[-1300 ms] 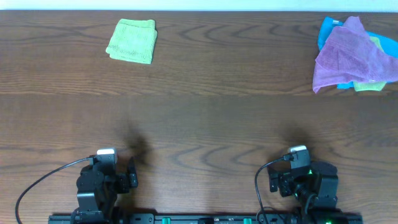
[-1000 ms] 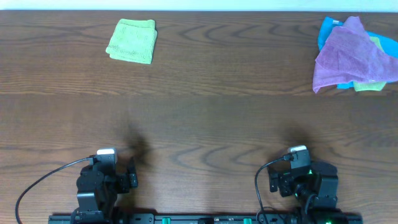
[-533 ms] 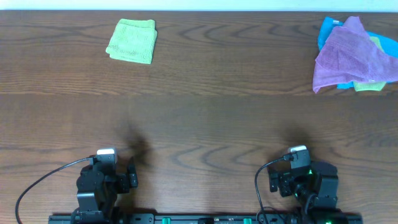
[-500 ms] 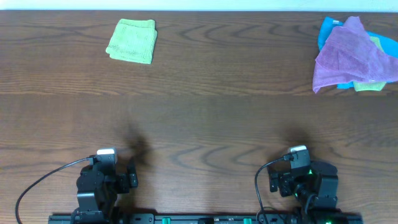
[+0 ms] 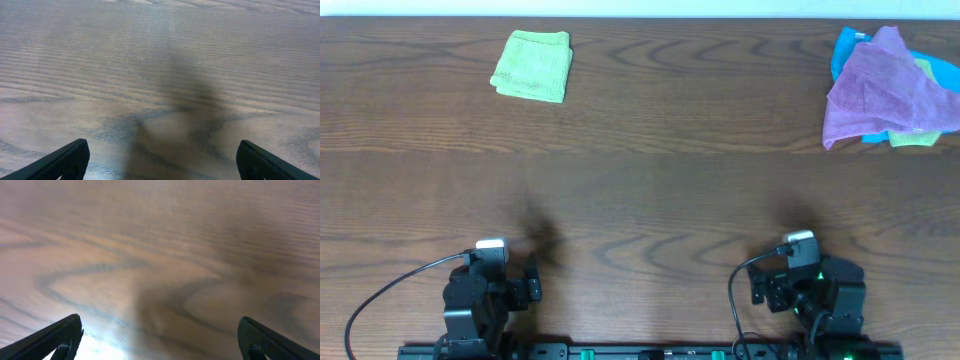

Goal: Fold the cloth
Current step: 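Raise the right gripper and move it toward the cloth pile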

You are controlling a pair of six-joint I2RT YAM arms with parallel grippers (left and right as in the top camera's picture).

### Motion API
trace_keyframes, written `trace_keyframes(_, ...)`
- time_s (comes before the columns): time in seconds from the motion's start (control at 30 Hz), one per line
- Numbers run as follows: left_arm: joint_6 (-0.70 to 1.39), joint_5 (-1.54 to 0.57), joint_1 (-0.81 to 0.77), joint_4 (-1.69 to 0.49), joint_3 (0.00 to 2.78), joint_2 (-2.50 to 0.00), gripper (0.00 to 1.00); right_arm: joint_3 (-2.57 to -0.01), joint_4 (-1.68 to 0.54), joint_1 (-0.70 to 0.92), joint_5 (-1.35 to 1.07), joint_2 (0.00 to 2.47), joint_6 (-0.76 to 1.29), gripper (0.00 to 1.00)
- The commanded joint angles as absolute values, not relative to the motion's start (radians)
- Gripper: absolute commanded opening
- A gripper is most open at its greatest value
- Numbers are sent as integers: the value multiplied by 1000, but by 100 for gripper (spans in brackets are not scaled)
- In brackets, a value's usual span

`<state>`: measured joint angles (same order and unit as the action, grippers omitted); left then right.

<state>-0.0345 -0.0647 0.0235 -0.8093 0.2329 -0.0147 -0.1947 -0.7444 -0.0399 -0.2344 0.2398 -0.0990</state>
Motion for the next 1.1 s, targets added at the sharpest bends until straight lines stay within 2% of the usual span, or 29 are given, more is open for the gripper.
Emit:
trace_keyframes(0.0, -53, -72, 23, -849, 192, -6, 95, -185, -685, -25, -370, 233, 72, 99)
trace_keyframes(0.33, -53, -72, 23, -849, 192, -6, 95, -193, -233, -26, -582, 233, 388, 99)
trace_keyframes(0.43, -53, -72, 23, -849, 192, -6, 95, -199, -134, -35, -618, 233, 558, 99)
trace_keyframes(0.5, -53, -72, 23, -849, 192, -6, 95, -221, -99, -64, -645, 234, 572, 99)
trace_keyframes(0.63, -53, -72, 23, -849, 192, -6, 95, -346, -167, -142, -662, 277, 472, 99)
trace_keyframes(0.73, -53, -72, 23, -849, 192, -6, 95, -509, -321, -207, -622, 374, 342, 99)
trace_keyframes(0.83, -53, -72, 23, -849, 192, -6, 95, -694, -510, -265, -432, 503, 257, 99)
trace_keyframes(0.93, -53, -72, 23, -849, 192, -6, 95, -870, -670, -343, -170, 664, 287, 99)
trace_keyframes(1.07, -53, -72, 23, -849, 192, -6, 95, -1040, -753, -437, -62, 871, 297, 99)
